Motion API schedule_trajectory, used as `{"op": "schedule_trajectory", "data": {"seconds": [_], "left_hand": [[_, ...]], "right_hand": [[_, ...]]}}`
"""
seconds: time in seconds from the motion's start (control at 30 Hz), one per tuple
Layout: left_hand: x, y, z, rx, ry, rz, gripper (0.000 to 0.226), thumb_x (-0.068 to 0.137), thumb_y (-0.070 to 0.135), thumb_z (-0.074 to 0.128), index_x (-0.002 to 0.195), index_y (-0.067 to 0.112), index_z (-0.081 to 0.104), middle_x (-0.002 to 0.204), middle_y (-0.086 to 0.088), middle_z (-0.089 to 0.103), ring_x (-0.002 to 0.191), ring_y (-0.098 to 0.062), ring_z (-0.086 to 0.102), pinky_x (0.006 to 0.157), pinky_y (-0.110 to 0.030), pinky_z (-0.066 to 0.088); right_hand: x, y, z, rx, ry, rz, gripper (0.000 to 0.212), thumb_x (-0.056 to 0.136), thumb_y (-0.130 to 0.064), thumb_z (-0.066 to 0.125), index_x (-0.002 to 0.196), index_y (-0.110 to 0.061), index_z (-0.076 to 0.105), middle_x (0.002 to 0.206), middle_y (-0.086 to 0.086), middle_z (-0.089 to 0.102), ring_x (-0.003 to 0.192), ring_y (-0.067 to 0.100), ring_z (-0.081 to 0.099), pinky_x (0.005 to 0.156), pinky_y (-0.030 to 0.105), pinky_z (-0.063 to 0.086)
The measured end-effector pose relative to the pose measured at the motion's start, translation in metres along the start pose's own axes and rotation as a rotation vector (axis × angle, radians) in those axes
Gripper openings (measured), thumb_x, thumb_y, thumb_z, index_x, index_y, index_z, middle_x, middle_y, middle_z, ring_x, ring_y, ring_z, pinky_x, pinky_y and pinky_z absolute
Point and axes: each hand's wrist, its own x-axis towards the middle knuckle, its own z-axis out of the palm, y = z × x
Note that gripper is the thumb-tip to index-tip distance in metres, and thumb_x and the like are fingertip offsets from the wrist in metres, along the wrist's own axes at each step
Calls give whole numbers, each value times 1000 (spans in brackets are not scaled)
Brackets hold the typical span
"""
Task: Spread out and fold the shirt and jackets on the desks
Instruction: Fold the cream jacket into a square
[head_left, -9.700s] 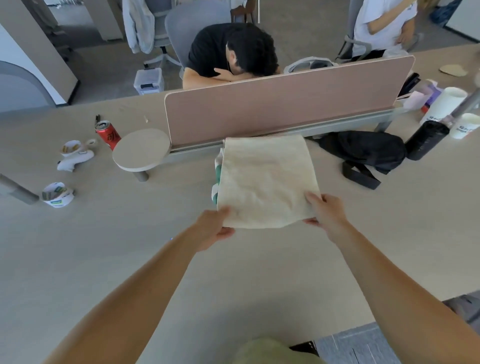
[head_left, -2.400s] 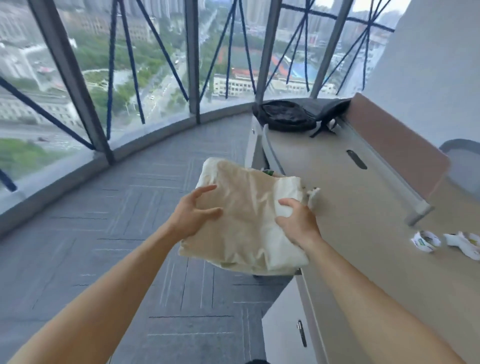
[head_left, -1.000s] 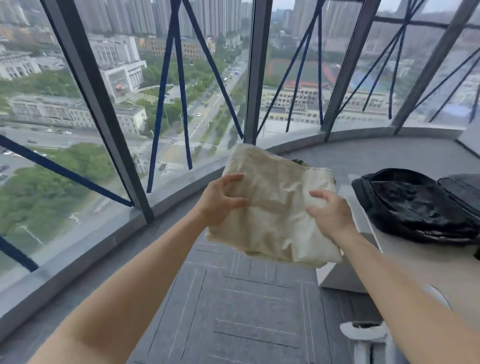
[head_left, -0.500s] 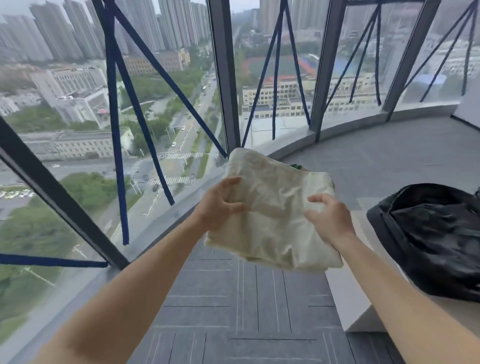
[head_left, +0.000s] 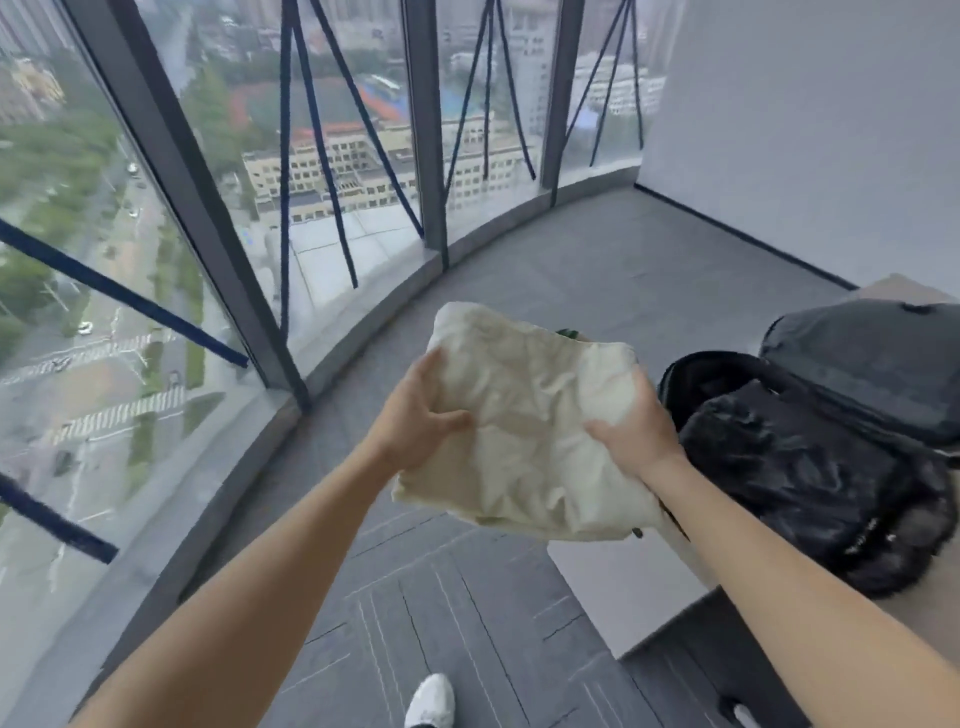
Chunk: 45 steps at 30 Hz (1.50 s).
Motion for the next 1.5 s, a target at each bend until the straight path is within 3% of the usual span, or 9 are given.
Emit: {"op": "schedule_trajectory", "data": {"seconds": [0.27,0.43,0.63,0.87,1.1,1.17,1.27,1.33,1.5], "left_hand": [[146,39,96,-71,-421,148,114,76,29,87,159,20,9,140,15,33,129,-3,34,106,-25,27],[187,66,186,-55,-677,210,106,58,49,89,148,32,34,136,10,57,122,-13,57,104,-45,48],[215,102,292,-16,-812,285,104,65,42,90,150,31,33,139,8,55,124,-16,55,104,-44,47],[253,118,402,28,-884,233,112,76,17,87,158,35,12,149,12,39,135,-14,42,106,-35,41],[268,67,475,297,-1032,36,117,73,36,78,154,45,-7,144,-1,39,124,-27,49,97,-43,49],[264,55,477,439,-1049,177,106,83,38,70,153,43,-10,144,-8,26,123,-29,42,101,-41,44],[246,59,471,706,-842,805,85,94,43,55,152,37,-6,151,-12,3,138,-37,16,115,-50,22],[235,52,471,691,-905,1073,74,95,55,44,155,34,7,159,-7,-1,148,-36,1,120,-53,7],[241,7,486,853,-1044,1227,75,96,70,18,159,33,6,166,-2,-16,150,-36,-21,121,-58,-5]], "right_hand": [[29,50,-56,134,338,371,92,73,-27,79,151,-16,32,138,0,52,127,26,51,95,37,46],[21,99,-95,159,517,535,97,84,-20,75,160,-19,14,158,1,32,141,24,36,99,28,34],[29,168,-139,209,683,635,94,84,-16,74,159,-19,16,155,0,38,137,22,41,96,27,35],[71,251,-175,251,673,680,92,86,-17,71,158,-25,14,160,-4,29,143,20,34,99,25,31],[86,306,-155,205,501,855,76,96,-18,59,157,-27,13,153,-1,37,132,24,45,92,28,37],[85,306,-147,138,501,900,67,96,-18,57,153,-22,21,145,6,40,125,28,47,92,33,40],[88,301,-127,-332,554,969,67,95,-29,57,152,-20,24,146,15,33,128,37,38,104,50,34],[94,297,-105,-533,572,850,66,96,-43,54,153,-22,29,156,16,27,139,40,29,110,56,28],[104,315,-70,-651,264,778,72,93,-69,35,156,-46,8,168,3,-4,153,37,-6,121,56,9]]}}
